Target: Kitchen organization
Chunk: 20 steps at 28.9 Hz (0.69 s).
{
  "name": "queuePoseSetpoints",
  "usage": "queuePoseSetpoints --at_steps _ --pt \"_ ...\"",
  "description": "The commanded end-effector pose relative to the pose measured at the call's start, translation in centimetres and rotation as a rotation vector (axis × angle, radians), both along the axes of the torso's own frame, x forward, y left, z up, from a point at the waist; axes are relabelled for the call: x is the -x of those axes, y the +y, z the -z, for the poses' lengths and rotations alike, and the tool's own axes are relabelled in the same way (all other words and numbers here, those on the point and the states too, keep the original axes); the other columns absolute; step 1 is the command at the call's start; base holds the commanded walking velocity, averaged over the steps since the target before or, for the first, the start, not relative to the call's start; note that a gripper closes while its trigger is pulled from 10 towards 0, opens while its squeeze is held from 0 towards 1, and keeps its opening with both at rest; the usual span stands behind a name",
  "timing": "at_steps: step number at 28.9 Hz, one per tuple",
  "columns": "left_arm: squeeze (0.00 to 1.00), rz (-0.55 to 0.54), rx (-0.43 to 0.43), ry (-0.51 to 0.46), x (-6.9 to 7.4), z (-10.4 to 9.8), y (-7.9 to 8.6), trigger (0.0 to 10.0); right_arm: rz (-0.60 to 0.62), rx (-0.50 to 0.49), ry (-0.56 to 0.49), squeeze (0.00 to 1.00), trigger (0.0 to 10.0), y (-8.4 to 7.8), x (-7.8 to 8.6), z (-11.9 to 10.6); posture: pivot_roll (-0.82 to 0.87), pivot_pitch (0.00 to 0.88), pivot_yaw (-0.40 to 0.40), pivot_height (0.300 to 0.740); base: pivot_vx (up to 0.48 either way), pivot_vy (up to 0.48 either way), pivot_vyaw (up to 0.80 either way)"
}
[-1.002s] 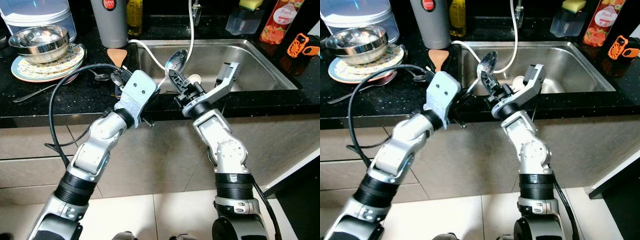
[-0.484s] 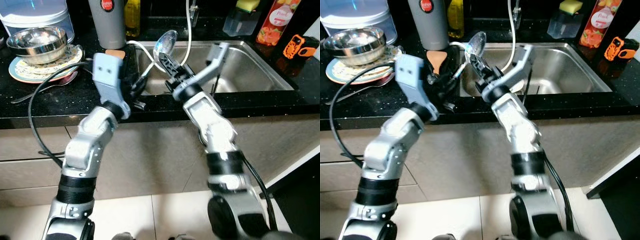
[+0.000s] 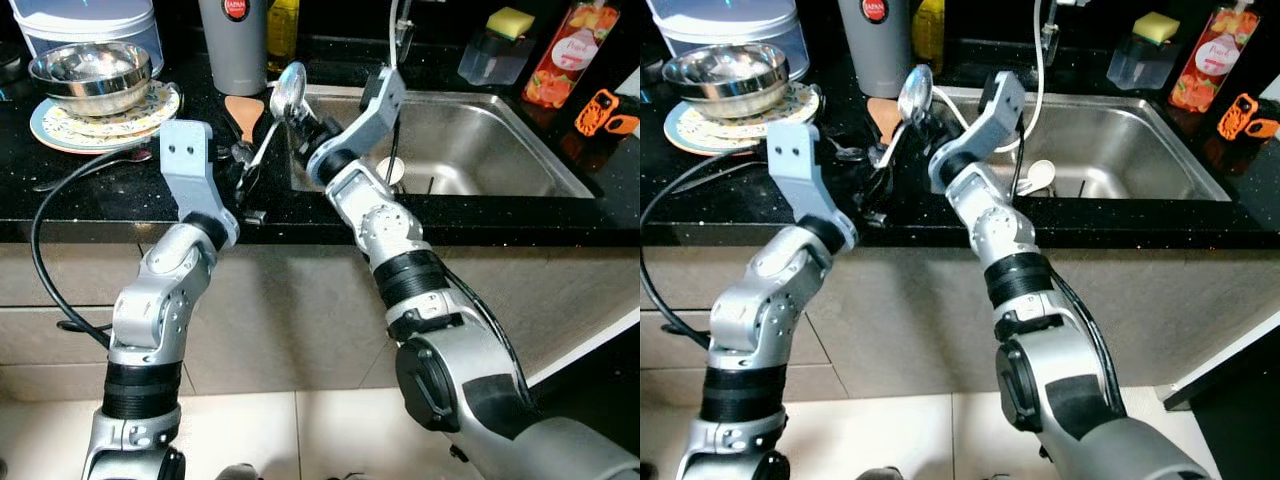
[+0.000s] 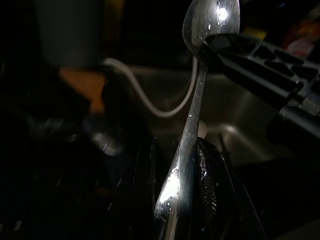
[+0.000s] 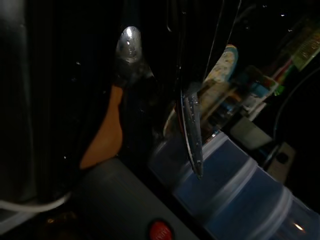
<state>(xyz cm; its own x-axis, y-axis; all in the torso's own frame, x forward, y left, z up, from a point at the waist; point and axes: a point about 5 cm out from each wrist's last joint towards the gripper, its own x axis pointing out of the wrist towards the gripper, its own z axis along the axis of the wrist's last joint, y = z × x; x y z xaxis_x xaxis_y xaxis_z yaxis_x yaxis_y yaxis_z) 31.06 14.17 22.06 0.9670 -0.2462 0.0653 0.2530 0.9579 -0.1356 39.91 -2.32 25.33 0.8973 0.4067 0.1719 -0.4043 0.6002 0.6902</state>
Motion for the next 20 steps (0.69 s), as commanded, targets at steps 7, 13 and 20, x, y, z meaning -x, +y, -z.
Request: queuePoseSetpoints --at_steps 7,13,20 --pt "1.00 -0.340 -0.014 -0.070 1.0 -1.3 6.0 10.0 0.415 -0.050 -0.049 0.00 10.0 -10.9 -2.0 -0.8 0.33 0.026 -0.117 0.740 0.000 0.000 0.00" --pt "0.00 -0.360 0.024 -0.088 0.6 -1.9 6.0 10.0 0.425 -0.020 -0.066 0.00 10.0 -10.8 -2.0 -0.5 0.31 0.014 -0.097 0.740 0.000 0.000 0.00" --pt "0.00 -0.339 0.022 -0.108 0.5 -2.3 5.6 10.0 0.538 0.059 -0.023 0.00 10.0 -11.5 -2.2 -0.1 0.30 0.014 -0.091 0.740 0.000 0.000 0.00"
